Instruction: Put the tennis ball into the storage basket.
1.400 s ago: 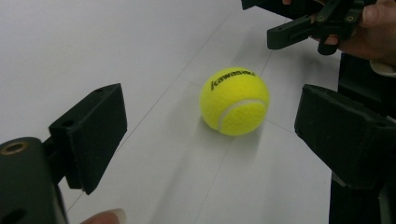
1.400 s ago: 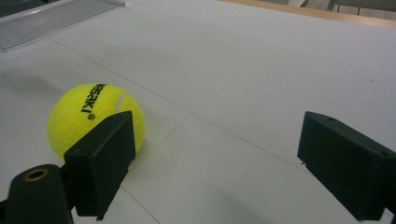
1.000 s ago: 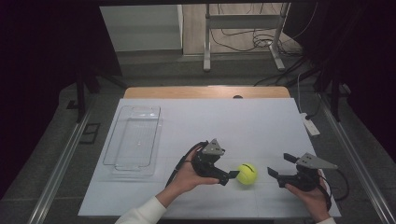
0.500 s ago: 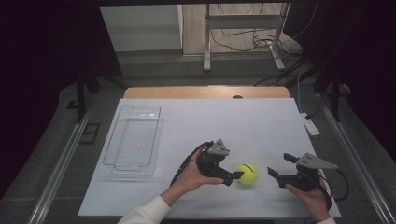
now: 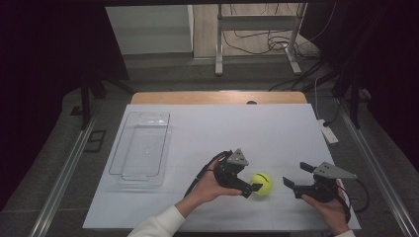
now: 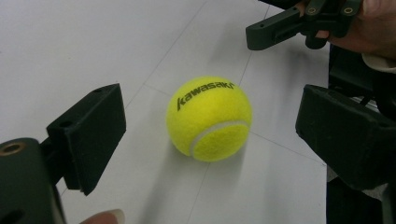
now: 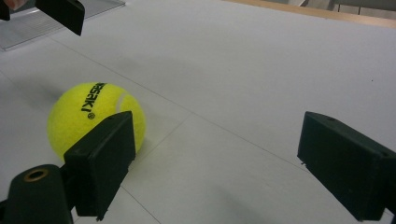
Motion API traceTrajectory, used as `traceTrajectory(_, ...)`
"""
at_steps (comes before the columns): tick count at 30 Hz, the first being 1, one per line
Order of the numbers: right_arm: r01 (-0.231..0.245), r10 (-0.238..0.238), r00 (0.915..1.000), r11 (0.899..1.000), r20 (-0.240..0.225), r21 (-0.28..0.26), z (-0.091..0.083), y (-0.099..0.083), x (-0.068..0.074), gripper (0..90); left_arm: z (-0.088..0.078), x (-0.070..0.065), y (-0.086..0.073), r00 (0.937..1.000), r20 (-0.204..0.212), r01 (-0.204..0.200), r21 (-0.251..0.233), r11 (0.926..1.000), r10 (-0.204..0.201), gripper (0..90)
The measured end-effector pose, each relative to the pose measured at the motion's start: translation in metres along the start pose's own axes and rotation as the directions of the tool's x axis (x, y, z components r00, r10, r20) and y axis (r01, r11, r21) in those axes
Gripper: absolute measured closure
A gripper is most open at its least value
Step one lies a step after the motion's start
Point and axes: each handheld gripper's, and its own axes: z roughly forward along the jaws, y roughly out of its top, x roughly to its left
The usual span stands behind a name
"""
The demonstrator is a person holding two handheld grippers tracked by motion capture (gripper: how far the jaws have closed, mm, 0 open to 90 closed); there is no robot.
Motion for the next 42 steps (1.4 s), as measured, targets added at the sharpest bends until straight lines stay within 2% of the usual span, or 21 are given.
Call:
traceTrajectory(20, -0.007, 0.007, 1.0000, 1.000, 0.000, 0.002, 0.000, -0.001, -0.001, 11.6, 0.024, -0.002, -0.001, 0.9999, 0.006, -0.013, 0.060, 0.9981, 0.012, 8.7)
traceTrajectory(24, -0.008, 0.008, 1.0000, 1.000, -0.001, 0.001, 0.000, -0.001, -0.001, 11.6, 0.029, -0.002, 0.000, 1.0000, 0.006, -0.002, 0.063, 0.9980, 0.002, 8.2)
traceTrajectory(36, -0.007, 0.007, 1.0000, 1.000, -0.002, -0.001, 0.000, -0.001, -0.001, 11.6, 0.047, -0.003, 0.003, 0.9999, -0.002, -0.012, 0.117, 0.9930, 0.013, 6.6)
traceTrajectory(42, -0.007, 0.007, 1.0000, 1.000, -0.002, 0.000, 0.000, -0.001, -0.001, 11.6, 0.052, -0.002, 0.003, 1.0000, -0.004, -0.007, 0.127, 0.9918, 0.008, 6.6)
